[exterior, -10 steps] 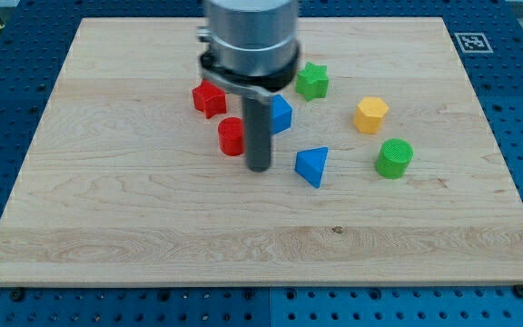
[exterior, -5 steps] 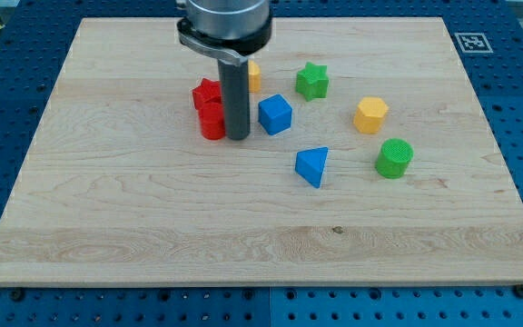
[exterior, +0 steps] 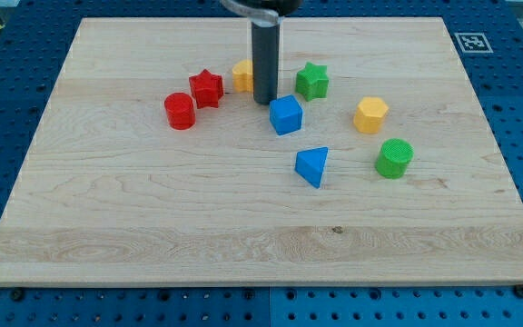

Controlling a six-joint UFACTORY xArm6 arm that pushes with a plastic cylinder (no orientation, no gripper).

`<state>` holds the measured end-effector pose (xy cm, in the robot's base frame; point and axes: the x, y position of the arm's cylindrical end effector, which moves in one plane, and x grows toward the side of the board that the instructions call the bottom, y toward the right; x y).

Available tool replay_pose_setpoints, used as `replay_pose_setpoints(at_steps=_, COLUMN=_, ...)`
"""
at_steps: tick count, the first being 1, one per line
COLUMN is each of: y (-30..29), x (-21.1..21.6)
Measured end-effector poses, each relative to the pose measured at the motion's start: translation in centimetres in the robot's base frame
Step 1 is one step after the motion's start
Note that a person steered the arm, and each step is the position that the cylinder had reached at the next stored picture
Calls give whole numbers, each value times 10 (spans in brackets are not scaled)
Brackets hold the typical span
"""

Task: Place the red blocks together at the bottom left side of the heart

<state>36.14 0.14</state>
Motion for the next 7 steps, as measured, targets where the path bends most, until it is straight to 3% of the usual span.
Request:
replay_pose_setpoints(at_steps=3, y=-17, x=-41)
replay_pose_setpoints(at_steps=7, y=-72, x=2)
